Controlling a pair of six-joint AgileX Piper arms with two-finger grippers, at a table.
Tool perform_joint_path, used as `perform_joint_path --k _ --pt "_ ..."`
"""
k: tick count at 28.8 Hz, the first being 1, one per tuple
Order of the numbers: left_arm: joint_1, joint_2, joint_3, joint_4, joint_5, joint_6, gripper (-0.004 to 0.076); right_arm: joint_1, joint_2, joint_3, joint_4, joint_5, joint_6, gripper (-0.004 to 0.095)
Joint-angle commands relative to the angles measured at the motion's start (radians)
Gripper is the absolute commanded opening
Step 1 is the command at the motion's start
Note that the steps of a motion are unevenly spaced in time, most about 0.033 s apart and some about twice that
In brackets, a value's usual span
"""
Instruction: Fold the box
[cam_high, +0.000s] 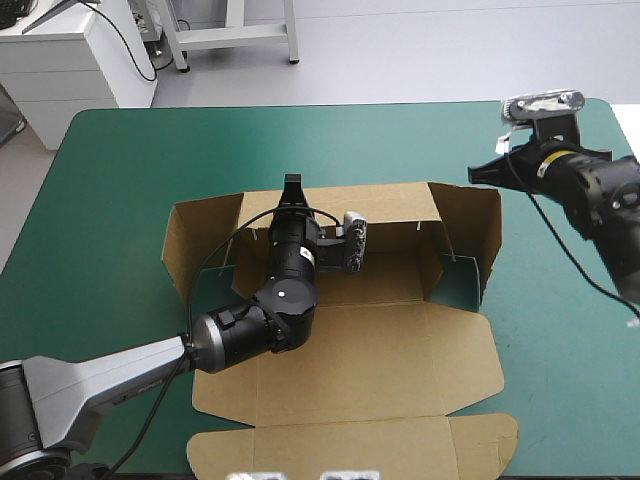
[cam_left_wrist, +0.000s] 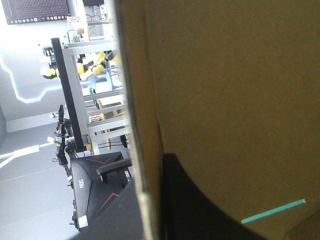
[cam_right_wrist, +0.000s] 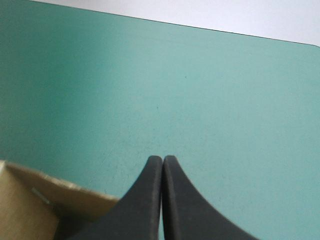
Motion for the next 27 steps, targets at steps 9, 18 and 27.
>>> perform_joint_path --k 9,18,27 --pt "-0.005 -0.046 -0.022 0.048 0.03 0.007 -0.0008 -0.274 0.233 -0.149 0.711 0.246 -0.493 -0.0021" --pt "-0.005 -0.046 -0.022 0.041 -0.005 0.007 -0.0008 -0.274 0.158 0.013 0.84 0.275 -0.618 -0.0021" --pt "-0.005 -0.046 -0.022 0.041 -0.003 0.007 -0.0008 -0.269 -0.132 0.482 1.198 0.088 -1.008 -0.0019"
